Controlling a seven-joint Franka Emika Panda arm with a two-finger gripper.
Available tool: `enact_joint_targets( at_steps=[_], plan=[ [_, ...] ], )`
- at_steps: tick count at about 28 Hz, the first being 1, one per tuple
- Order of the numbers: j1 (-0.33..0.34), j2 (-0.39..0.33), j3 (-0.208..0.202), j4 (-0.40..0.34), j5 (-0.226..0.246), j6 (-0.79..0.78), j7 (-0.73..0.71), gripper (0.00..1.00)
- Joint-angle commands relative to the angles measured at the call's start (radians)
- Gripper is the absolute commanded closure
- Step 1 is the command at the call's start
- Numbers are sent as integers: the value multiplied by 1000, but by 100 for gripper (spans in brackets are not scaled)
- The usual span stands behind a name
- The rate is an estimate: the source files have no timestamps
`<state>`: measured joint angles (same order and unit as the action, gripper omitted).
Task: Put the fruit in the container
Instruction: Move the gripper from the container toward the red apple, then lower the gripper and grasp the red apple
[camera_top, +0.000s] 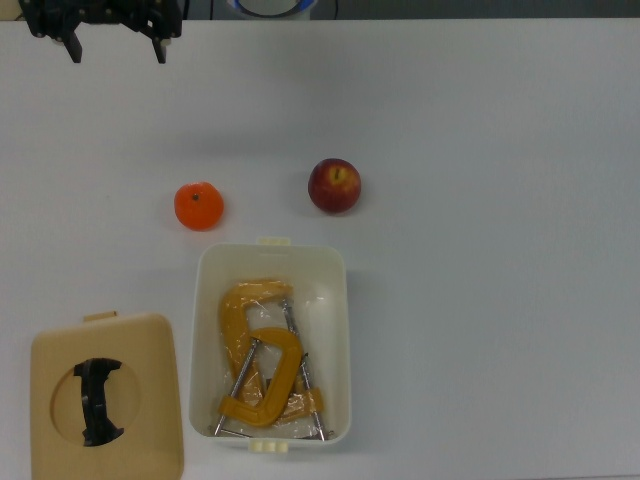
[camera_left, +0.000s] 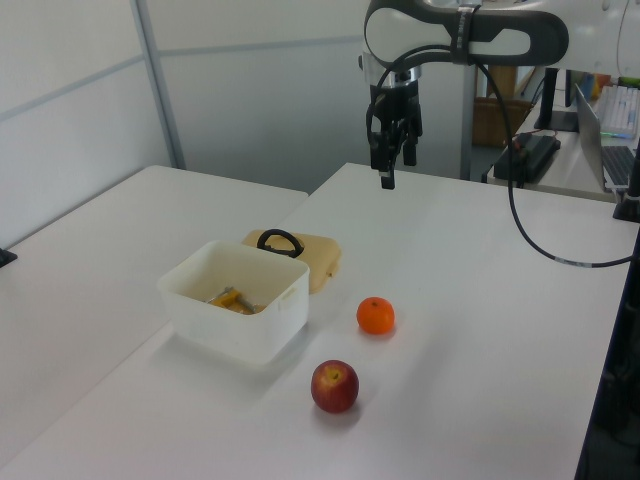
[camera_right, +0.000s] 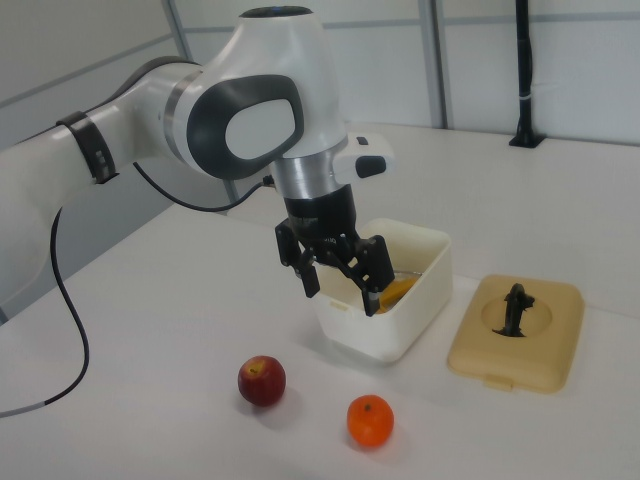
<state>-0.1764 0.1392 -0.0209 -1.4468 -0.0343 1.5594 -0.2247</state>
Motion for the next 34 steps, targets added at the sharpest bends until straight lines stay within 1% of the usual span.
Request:
enact_joint_targets(
  at_steps=[1,4,6,9,10,12,14,15,20,21,25,26,29,31,34],
  plan=[
    [9,26,28,-41,14,98,25,0],
    [12,30,30,-55,14,128,24,0],
    [20,37,33,-79,14,149,15,0],
    [60,39,35,-115,8,185,15,0],
    [83,37,35,-147,5,215,24,0],
    [106,37,35,-175,4,240,33,0],
    [132,39,35,-196,1,264,65,0],
    [156,40,35,-216,-10,292,108,0],
    [233,40,35,-288,-58,356,200,0],
    [259,40,35,-305,-71,373,229,0],
    [302,40,35,-340,-85,395,271,0],
    [323,40,35,-357,-93,401,281,0],
    [348,42,35,-385,-107,416,306,0],
    [377,65,35,-403,-128,436,343,0],
    [405,98,35,-405,-160,450,390,0]
  ],
)
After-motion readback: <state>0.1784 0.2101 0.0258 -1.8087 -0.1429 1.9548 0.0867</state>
